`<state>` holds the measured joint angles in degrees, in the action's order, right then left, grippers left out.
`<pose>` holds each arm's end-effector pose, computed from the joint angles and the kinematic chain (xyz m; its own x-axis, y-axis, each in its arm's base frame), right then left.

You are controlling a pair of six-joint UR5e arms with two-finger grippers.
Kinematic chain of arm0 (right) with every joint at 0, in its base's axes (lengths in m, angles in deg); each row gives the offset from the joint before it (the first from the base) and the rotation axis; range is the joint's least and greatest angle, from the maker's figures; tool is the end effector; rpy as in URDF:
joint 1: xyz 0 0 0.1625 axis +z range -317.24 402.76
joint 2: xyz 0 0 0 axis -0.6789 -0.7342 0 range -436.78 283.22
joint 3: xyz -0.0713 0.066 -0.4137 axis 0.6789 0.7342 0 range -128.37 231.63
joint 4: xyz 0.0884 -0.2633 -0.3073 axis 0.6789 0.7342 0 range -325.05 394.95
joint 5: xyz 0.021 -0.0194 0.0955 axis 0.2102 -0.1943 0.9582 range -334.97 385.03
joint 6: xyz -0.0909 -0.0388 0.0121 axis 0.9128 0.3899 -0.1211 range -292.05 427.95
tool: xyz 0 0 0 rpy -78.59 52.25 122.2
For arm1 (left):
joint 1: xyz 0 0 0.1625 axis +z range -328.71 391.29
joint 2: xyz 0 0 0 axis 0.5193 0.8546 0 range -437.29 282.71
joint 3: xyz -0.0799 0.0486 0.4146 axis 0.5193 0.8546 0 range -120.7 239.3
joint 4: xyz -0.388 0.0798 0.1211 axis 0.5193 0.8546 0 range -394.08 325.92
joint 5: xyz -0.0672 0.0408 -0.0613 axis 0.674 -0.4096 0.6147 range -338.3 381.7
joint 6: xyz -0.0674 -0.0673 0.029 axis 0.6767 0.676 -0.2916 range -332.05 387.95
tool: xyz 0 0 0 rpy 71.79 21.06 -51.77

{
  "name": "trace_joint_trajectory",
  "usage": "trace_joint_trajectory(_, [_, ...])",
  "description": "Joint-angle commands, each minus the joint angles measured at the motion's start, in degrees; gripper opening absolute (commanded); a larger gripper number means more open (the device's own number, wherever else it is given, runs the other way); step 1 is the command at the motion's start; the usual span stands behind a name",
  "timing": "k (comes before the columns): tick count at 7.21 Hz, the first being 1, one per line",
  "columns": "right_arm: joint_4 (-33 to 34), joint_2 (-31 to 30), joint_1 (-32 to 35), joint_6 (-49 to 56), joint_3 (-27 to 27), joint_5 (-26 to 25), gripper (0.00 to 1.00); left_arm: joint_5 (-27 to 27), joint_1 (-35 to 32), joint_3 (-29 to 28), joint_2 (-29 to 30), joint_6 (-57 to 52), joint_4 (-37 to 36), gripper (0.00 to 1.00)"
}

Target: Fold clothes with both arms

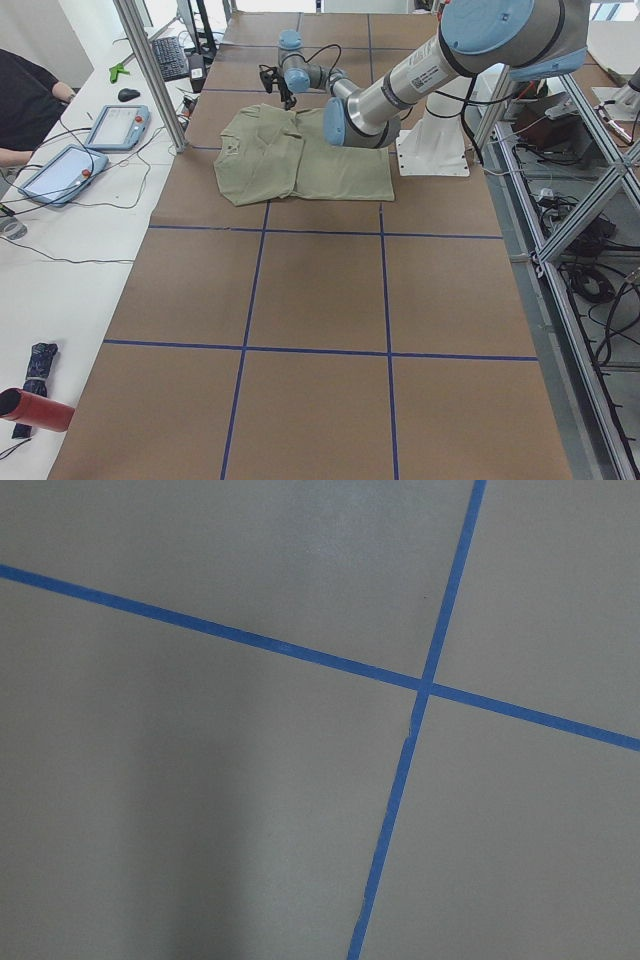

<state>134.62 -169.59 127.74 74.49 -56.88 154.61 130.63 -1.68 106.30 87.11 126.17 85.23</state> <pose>0.0290 -0.4683 0.5467 0.7471 -0.2462 0.6175 0.1734 0.9689 0.1766 0.6792 -0.5609 0.0316 0.3666 -0.3990 -0.8404 0.3331 0.8998 -0.2819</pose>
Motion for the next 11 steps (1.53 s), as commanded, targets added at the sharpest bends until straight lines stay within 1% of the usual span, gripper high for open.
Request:
trace_joint_trajectory(1, [0.0, 0.9, -0.2, -1.3, -0.1, 1.9, 1.00, 5.6, -0.2, 4.5, -1.5, -7.0, -1.4, 1.00])
trace_joint_trajectory(2, [-0.1, 2.5, -0.4, -6.1, -0.4, 4.7, 1.00, 7.4, -0.4, 8.9, -3.2, -11.9, -6.7, 1.00])
trace_joint_trajectory(3, [-0.1, 4.8, -1.8, -11.4, -0.6, 5.8, 1.00, 7.7, -0.9, 16.0, -6.1, -16.9, -13.2, 1.00])
trace_joint_trajectory(4, [-0.2, 6.8, -4.4, -15.7, -1.0, 5.8, 1.00, 7.8, -1.6, 21.0, -10.4, -17.7, -14.3, 1.00])
trace_joint_trajectory(5, [-0.2, 10.0, -8.0, -23.3, -1.7, 5.5, 1.00, 8.1, -3.4, 26.3, -15.0, -22.7, -14.6, 1.00])
trace_joint_trajectory(6, [-0.2, 13.5, -12.0, -30.3, -2.1, 5.1, 1.00, 12.7, -6.2, 30.6, -19.7, -26.9, -14.8, 1.00])
trace_joint_trajectory(7, [-0.1, 17.9, -15.9, -37.2, -2.1, 3.9, 1.00, 15.8, -9.2, 34.2, -23.1, -31.6, -15.0, 1.00])
trace_joint_trajectory(8, [0.3, 22.5, -22.2, -46.4, -1.8, -1.3, 1.00, 16.0, -10.5, 38.4, -27.9, -35.5, -15.0, 1.00])
trace_joint_trajectory(9, [0.6, 26.4, -28.8, -53.9, -0.1, -7.0, 1.00, 16.1, -12.3, 42.2, -31.9, -39.9, -15.0, 1.00])
trace_joint_trajectory(10, [0.6, 31.7, -32.9, -59.7, 4.5, -9.2, 1.00, 16.2, -14.0, 44.8, -35.2, -43.4, -15.0, 1.00])
trace_joint_trajectory(11, [0.5, 37.6, -36.8, -64.6, 10.2, -12.6, 1.00, 17.1, -15.6, 45.6, -37.0, -48.2, -15.0, 1.00])
